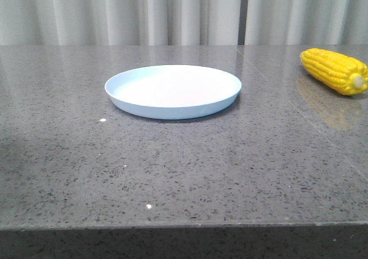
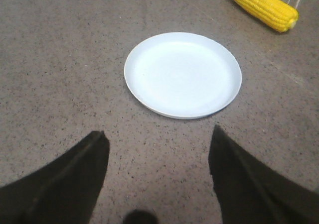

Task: Place corn on plate with both arms
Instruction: 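Lower the right gripper onto the yellow corn cob and close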

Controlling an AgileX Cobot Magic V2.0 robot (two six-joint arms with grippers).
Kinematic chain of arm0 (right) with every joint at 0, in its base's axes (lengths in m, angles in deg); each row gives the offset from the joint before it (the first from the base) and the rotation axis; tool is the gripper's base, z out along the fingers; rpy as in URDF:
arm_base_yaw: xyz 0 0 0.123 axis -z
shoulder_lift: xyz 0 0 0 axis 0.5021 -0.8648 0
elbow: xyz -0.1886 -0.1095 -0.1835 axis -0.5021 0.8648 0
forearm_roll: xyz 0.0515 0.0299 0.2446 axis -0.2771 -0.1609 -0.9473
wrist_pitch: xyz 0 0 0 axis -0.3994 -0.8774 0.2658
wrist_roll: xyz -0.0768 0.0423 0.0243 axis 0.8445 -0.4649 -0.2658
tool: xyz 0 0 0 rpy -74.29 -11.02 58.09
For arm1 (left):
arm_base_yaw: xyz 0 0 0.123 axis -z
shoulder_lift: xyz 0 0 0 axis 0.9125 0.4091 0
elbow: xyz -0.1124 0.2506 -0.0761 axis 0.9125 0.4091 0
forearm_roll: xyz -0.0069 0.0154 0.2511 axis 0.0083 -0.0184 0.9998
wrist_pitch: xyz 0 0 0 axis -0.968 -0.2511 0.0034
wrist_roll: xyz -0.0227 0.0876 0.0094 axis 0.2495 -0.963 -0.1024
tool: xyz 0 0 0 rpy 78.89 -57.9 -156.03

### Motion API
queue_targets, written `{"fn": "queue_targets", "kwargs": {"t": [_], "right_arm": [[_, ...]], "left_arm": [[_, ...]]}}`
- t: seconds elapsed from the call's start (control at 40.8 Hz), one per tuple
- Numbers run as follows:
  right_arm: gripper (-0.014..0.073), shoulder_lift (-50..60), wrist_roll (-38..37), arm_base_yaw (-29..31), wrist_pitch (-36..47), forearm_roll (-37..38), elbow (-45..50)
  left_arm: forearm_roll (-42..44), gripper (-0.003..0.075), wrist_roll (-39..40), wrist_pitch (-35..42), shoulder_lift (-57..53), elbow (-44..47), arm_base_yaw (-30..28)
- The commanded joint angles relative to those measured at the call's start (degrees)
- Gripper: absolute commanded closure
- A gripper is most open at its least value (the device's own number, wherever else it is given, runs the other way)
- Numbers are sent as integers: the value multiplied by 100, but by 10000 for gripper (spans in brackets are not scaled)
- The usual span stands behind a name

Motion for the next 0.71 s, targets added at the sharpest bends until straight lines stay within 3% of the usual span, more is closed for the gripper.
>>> {"fn": "queue_targets", "kwargs": {"t": [0.0,0.441,0.686], "right_arm": [[-8,-10,36,37,389,50,-189],[-8,-64,36,37,412,45,-212],[-55,-902,36,2,-315,38,-994]], "left_arm": [[-65,280,15,301,-384,110,43],[-65,280,15,313,-776,349,43],[-65,280,15,313,-776,349,43]]}}
